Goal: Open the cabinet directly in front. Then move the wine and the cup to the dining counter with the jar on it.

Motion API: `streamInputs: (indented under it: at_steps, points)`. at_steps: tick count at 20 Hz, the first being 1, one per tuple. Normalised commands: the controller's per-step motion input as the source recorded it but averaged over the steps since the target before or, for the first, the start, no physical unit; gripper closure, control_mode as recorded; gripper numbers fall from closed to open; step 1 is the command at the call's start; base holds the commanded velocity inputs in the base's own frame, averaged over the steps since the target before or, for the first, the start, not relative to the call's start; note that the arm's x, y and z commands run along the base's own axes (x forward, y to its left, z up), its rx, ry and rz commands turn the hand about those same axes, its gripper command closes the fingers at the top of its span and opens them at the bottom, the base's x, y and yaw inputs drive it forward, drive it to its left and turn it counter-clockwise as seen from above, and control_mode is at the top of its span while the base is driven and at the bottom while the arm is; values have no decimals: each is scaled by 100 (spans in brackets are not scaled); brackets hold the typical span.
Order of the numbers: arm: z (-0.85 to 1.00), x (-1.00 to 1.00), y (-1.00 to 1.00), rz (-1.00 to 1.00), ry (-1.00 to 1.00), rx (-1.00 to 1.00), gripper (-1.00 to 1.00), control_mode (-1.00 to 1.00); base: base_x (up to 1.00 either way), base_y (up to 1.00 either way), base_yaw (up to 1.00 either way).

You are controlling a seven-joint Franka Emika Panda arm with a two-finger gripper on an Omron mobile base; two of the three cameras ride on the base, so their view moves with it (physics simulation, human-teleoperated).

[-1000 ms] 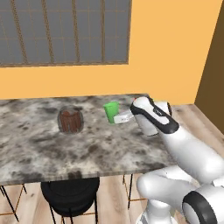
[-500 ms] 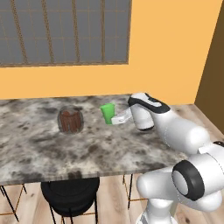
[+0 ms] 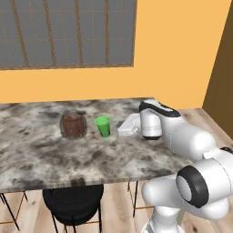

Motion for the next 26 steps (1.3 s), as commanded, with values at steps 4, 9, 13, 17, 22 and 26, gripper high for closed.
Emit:
streamInputs:
  at_steps: [4,9,13,17,22,26]
  points:
    - [-1,5,9,0,0,0,100,-100,0,0,0]
    - [0,19,11,0,1,0,100,-100,0,0,0]
    - [0,0,0,0,0,1,100,-100,0,0,0]
    - [26,0,9,0,0,1,-100,-100,0,0,0]
    - [100,-25,10,-20,0,5,-100,-100,0,0,0]
    - [100,-39,6,-33,7,3,-100,-100,0,0,0]
